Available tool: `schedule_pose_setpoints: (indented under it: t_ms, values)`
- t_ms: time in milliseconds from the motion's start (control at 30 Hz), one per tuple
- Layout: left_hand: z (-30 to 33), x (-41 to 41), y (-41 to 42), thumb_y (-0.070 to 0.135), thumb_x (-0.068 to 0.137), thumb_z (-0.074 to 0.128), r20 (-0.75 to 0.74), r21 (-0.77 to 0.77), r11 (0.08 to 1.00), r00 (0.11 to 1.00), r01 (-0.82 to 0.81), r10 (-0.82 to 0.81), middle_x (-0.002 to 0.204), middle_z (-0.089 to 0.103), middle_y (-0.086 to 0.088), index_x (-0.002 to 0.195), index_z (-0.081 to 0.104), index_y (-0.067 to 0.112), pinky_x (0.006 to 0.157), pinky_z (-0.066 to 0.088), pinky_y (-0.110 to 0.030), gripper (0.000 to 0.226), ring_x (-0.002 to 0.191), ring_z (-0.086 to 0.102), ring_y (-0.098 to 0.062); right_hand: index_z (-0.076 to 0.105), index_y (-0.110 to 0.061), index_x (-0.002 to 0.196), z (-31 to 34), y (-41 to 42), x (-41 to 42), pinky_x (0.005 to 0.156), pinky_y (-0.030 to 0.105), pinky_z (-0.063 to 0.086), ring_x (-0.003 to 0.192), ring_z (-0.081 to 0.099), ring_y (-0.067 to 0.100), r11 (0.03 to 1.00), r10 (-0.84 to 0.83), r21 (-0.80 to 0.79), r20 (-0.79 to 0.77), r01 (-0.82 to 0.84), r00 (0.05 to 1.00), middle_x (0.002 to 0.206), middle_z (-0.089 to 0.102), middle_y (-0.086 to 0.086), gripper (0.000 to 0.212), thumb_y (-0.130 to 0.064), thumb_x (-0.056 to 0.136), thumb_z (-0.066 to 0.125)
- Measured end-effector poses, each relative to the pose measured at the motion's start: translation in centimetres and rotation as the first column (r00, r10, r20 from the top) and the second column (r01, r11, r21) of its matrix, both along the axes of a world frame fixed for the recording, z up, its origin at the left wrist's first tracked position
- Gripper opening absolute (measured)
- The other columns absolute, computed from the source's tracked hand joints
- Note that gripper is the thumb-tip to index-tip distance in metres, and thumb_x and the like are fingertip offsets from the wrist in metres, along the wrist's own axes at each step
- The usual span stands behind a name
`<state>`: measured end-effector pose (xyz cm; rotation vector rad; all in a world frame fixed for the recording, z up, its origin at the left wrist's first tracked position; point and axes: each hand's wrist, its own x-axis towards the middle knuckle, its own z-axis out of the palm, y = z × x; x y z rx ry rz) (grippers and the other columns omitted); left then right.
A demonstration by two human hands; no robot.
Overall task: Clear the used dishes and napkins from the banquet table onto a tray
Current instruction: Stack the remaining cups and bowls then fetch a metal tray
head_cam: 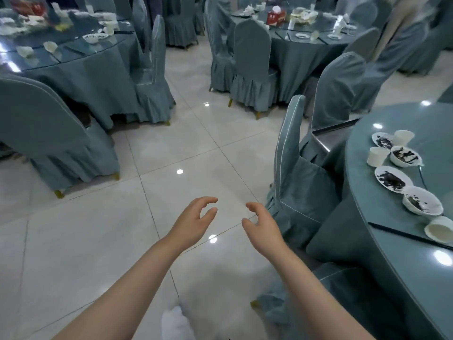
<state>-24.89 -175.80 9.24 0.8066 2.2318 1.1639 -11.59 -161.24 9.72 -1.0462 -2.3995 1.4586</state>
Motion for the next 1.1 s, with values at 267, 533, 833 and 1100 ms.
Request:
schedule_pose_setpoints:
  t_ms: [267,533,833,1100]
  values:
    - [-0.8,-10.9,9.0,0.036,0.098,0.049,0.043,-0.029,0.966,0.966,0.257,-0.256,0.127,0.049,0.027,0.123,0.055,0.04,0.098,0.033,-0.016,0.026,0.122,0.044,0.006,0.047,-0.03,0.13,-2.3,6.0,-8.0,0.104,0.038,0.043,0.12,0.053,0.014,0.954,-0.279,-0.108,0.009,0.278,0.96,0.135,0.048,-0.013,0.042,-0.022,0.09,0.053]
    - [0.6,-17.0,20.0,0.03,0.099,0.05,0.096,-0.025,0.871,0.869,0.49,-0.486,0.121,0.056,0.023,0.121,0.057,0.034,0.098,0.039,-0.019,0.024,0.116,0.05,0.004,0.051,-0.028,0.128,-2.4,11.9,-11.7,0.101,0.022,0.038,0.119,0.049,0.002,0.817,-0.562,-0.17,-0.013,0.552,0.827,0.125,0.053,-0.016,0.039,-0.019,0.09,0.055]
    - [-0.7,-14.2,33.9,0.028,0.099,0.049,0.153,-0.033,0.715,0.711,0.698,-0.687,0.115,0.063,0.019,0.118,0.06,0.03,0.089,0.043,-0.016,0.022,0.11,0.055,0.003,0.055,-0.03,0.112,-4.0,20.8,-6.1,0.093,0.02,0.042,0.111,0.056,0.006,0.602,-0.785,-0.23,0.005,0.765,0.619,0.115,0.06,-0.013,0.028,-0.013,0.09,0.057]
    - [-1.7,-7.9,46.0,0.025,0.098,0.052,0.218,-0.024,0.641,0.63,0.767,-0.746,0.111,0.065,0.02,0.111,0.065,0.031,0.089,0.042,-0.014,0.019,0.106,0.057,0.006,0.055,-0.026,0.113,-4.4,29.9,1.4,0.068,0.008,0.042,0.092,0.057,-0.004,0.463,-0.869,-0.264,0.053,0.846,0.492,0.108,0.063,-0.009,0.024,-0.013,0.092,0.055]
